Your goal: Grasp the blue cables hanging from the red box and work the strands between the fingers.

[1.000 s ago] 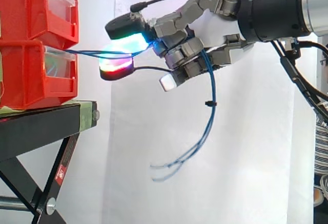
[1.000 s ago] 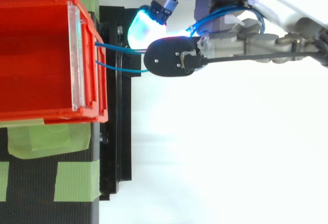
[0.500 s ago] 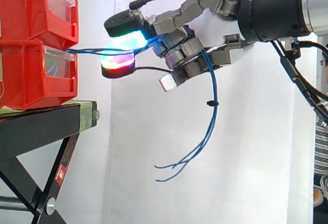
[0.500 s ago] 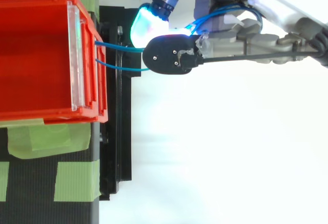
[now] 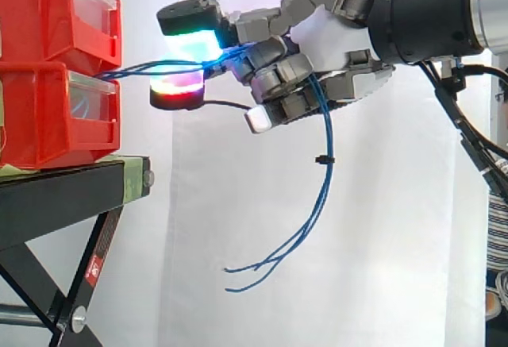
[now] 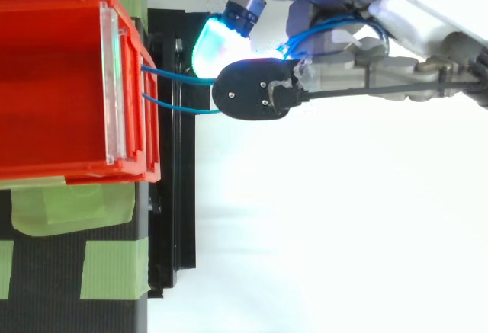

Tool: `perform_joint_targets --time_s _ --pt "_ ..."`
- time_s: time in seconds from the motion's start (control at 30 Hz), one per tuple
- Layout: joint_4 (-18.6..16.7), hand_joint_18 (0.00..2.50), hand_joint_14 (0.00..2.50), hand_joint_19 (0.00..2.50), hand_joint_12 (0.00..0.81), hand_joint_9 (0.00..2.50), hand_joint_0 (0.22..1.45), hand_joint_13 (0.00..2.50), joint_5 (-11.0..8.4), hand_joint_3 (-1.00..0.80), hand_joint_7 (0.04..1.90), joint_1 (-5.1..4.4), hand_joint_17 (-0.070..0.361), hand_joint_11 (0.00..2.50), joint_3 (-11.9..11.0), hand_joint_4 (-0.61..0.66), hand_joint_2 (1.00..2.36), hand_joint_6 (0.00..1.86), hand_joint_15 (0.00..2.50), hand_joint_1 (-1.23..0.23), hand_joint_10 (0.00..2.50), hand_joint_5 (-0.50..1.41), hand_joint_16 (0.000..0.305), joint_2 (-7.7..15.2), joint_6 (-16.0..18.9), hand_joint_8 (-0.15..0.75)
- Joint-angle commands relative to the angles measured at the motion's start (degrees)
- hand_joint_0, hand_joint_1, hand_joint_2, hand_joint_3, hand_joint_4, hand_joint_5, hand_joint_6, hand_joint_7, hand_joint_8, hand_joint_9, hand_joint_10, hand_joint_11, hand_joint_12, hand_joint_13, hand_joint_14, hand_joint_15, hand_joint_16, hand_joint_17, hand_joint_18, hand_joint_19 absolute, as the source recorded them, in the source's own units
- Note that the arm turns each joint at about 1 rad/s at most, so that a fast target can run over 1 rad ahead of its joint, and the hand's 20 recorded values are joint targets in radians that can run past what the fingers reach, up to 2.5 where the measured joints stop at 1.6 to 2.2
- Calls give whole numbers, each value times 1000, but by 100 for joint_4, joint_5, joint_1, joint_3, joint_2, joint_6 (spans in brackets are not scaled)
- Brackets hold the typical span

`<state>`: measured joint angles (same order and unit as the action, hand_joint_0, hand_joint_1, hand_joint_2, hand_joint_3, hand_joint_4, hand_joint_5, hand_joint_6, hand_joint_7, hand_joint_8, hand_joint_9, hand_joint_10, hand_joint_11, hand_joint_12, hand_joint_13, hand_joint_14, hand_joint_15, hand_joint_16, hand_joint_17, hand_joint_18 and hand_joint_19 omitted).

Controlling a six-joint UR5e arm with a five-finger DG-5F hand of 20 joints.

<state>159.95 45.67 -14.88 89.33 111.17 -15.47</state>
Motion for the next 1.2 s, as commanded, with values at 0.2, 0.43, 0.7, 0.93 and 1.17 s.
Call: perform_joint_targets --time_s 0.2,0.43,0.7,0.93,1.17 --pt "124 1187 2500 849 517 418 908 828 21 -551 1391 -67 121 2500 5 225 1016 7 1751 -730 2500 384 54 1 519 454" --pt "414 1194 2500 806 515 410 897 829 30 -489 1373 -120 123 2500 -3 183 1018 397 1725 -769 2500 248 55 1 677 458" --pt "440 1187 2500 808 521 407 862 839 13 -453 1207 -146 123 2500 5 181 1018 758 1685 -706 2500 134 55 1 703 458" --pt "440 1172 2500 735 529 417 805 846 -5 -822 1231 -182 128 2500 5 210 1007 622 1683 -666 2500 184 57 1 686 468" --pt "423 1168 2500 754 533 402 830 833 -14 -798 1253 -243 126 2500 5 224 1008 600 1697 -754 2500 148 56 1 589 476"
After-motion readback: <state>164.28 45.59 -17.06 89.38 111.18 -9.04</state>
